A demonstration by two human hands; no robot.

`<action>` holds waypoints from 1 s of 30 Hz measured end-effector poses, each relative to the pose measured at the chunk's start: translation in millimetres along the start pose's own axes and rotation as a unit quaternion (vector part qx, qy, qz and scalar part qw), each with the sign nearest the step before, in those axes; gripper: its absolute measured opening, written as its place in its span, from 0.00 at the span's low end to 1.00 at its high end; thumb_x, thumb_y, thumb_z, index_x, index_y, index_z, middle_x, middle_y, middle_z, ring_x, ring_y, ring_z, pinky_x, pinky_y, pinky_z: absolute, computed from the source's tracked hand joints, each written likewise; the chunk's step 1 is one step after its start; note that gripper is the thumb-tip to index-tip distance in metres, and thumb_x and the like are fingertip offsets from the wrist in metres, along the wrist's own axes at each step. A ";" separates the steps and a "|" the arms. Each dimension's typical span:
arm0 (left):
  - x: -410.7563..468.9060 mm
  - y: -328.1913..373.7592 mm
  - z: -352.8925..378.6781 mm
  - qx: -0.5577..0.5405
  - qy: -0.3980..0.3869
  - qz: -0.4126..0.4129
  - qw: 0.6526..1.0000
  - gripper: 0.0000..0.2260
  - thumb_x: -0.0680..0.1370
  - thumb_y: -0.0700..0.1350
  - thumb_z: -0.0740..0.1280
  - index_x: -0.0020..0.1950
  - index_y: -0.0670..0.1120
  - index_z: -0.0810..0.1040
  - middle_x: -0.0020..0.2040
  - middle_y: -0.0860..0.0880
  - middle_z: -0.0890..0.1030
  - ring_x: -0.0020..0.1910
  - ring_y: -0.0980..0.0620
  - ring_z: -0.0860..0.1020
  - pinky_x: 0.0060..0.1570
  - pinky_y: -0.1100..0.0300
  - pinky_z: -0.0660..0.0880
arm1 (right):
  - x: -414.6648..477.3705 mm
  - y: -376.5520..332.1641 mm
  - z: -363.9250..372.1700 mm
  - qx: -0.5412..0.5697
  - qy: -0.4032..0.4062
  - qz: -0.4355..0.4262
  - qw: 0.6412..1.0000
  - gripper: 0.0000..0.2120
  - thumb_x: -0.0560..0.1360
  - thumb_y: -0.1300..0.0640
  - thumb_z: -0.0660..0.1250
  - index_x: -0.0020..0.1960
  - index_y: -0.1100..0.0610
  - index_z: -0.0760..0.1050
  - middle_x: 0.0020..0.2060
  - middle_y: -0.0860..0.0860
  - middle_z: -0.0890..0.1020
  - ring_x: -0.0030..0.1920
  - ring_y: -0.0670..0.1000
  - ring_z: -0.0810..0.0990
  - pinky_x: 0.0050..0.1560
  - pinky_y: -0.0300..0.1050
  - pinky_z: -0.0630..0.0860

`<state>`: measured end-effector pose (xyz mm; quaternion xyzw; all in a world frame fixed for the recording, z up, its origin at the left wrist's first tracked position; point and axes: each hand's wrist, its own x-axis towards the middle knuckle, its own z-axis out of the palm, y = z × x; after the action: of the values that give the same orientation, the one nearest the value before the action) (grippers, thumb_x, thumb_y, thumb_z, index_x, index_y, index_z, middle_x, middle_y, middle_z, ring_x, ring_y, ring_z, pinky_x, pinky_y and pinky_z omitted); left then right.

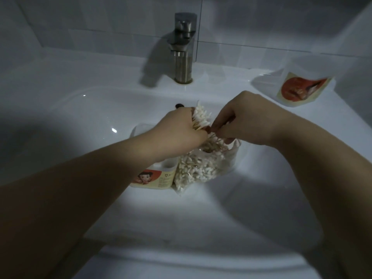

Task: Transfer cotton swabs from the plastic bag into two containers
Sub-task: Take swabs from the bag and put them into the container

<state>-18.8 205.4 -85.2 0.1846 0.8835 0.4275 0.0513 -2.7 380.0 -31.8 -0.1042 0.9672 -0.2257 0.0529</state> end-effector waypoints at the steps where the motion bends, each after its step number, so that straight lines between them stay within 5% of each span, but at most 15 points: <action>1: 0.0 -0.5 0.3 -0.007 -0.008 0.003 1.000 0.06 0.75 0.43 0.69 0.38 0.49 0.79 0.34 0.52 0.81 0.37 0.53 0.81 0.40 0.53 0.76 | -0.1 2.0 -1.9 0.023 0.006 0.008 1.000 0.11 0.70 0.61 0.74 0.39 0.44 0.86 0.29 0.40 0.84 0.33 0.38 0.84 0.41 0.40 0.81; 6: -2.8 4.8 -2.2 -0.074 -0.020 0.008 0.997 0.12 0.74 0.51 0.73 0.56 0.50 0.85 0.49 0.52 0.87 0.50 0.53 0.85 0.58 0.45 0.80 | 1.5 10.4 -10.1 0.123 0.047 0.027 0.991 0.06 0.71 0.62 0.76 0.40 0.51 0.87 0.31 0.46 0.86 0.35 0.43 0.86 0.45 0.39 0.82; 11: -5.1 6.5 0.7 -0.079 -0.029 0.039 0.996 0.09 0.74 0.46 0.76 0.54 0.50 0.84 0.47 0.52 0.87 0.50 0.54 0.85 0.57 0.44 0.80 | 1.7 7.7 -6.4 0.222 0.043 -0.010 0.974 0.07 0.71 0.66 0.76 0.39 0.55 0.87 0.34 0.50 0.87 0.37 0.48 0.87 0.39 0.34 0.81; 17: -1.8 0.9 5.9 -0.135 -0.013 0.022 0.991 0.08 0.79 0.39 0.69 0.55 0.50 0.82 0.46 0.51 0.88 0.45 0.50 0.87 0.55 0.45 0.83 | 9.5 7.4 2.6 0.360 0.090 0.017 0.928 0.04 0.74 0.68 0.74 0.46 0.63 0.86 0.40 0.56 0.88 0.44 0.55 0.88 0.48 0.43 0.84; 22: 2.0 -2.1 6.5 -0.173 -0.024 -0.003 0.985 0.09 0.82 0.39 0.64 0.59 0.48 0.81 0.47 0.49 0.88 0.45 0.46 0.87 0.52 0.48 0.83 | 11.0 7.7 6.9 0.295 0.114 0.013 0.949 0.06 0.78 0.61 0.71 0.52 0.55 0.86 0.43 0.47 0.88 0.43 0.47 0.88 0.47 0.41 0.84; 24: 1.3 -2.9 8.1 -0.185 -0.040 -0.003 0.982 0.10 0.83 0.38 0.64 0.58 0.49 0.81 0.46 0.48 0.88 0.43 0.48 0.86 0.47 0.55 0.82 | 11.1 6.2 9.1 0.260 0.096 -0.003 0.961 0.10 0.81 0.61 0.67 0.59 0.55 0.84 0.52 0.44 0.86 0.47 0.45 0.86 0.50 0.42 0.84; 27: -1.0 -4.0 11.6 -0.182 -0.042 -0.019 0.982 0.07 0.84 0.39 0.64 0.53 0.47 0.81 0.39 0.50 0.86 0.36 0.54 0.83 0.43 0.61 0.80 | 9.2 5.0 12.9 0.187 0.032 -0.024 0.982 0.16 0.84 0.62 0.61 0.70 0.56 0.77 0.62 0.48 0.81 0.54 0.47 0.84 0.55 0.46 0.83; 30: -0.8 -5.2 12.6 -0.202 -0.034 -0.042 0.978 0.09 0.84 0.41 0.64 0.45 0.46 0.81 0.33 0.51 0.83 0.32 0.55 0.80 0.40 0.62 0.79 | 6.7 5.1 13.4 0.187 -0.028 -0.018 0.982 0.19 0.83 0.68 0.56 0.71 0.59 0.75 0.60 0.55 0.83 0.52 0.54 0.85 0.57 0.51 0.83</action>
<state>-16.4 211.4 -97.2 0.1474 0.7836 0.5881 0.1357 -8.1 377.3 -46.4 -0.1164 0.9041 -0.4002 0.0939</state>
